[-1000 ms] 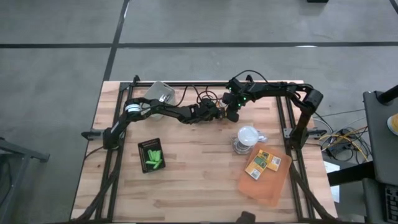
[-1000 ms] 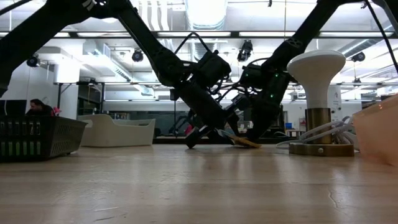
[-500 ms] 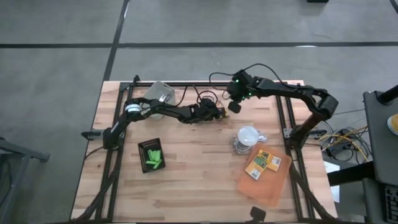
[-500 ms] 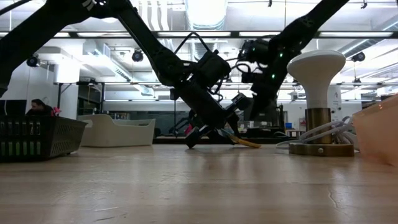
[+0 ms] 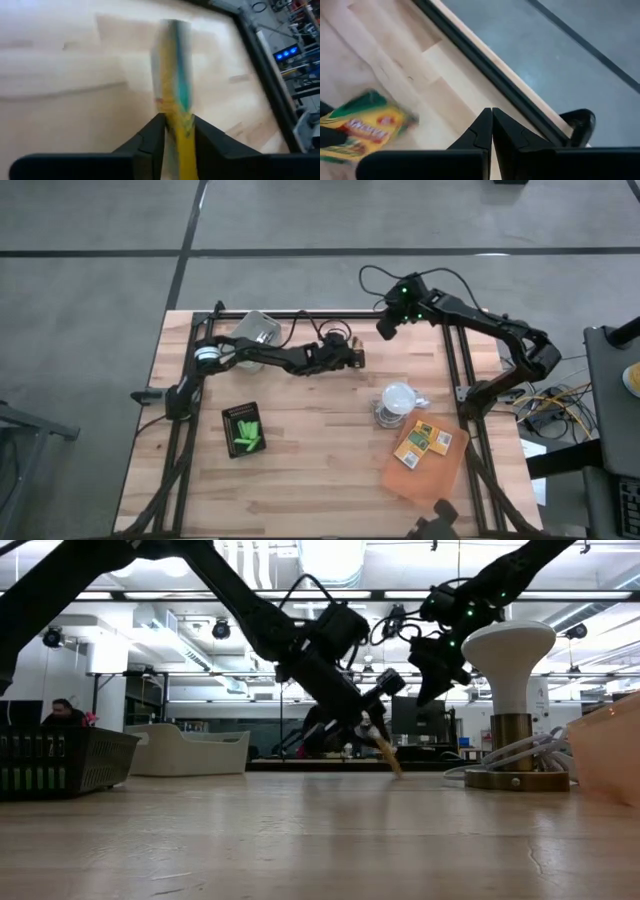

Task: Pick & Place School Supplies
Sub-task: Put the yellow yellow crayon box into the orange bin

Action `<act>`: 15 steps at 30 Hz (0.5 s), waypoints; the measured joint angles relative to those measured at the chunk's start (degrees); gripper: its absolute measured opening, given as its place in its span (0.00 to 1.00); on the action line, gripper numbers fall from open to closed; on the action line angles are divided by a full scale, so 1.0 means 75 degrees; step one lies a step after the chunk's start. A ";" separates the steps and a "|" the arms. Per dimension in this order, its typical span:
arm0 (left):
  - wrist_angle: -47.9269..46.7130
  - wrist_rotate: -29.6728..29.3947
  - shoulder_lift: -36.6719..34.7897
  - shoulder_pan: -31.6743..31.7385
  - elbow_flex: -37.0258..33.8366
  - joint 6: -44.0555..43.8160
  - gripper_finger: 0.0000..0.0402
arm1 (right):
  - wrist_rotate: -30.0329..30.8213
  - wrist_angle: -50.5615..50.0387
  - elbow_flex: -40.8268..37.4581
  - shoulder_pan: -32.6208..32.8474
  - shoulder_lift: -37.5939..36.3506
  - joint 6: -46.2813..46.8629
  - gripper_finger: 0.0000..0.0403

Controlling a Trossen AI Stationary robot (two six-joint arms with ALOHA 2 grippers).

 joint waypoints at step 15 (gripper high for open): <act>0.0066 -0.0160 -0.0568 0.0015 0.0349 0.1418 0.08 | -0.0057 0.0004 -0.0020 -0.0383 0.0006 -0.0020 0.02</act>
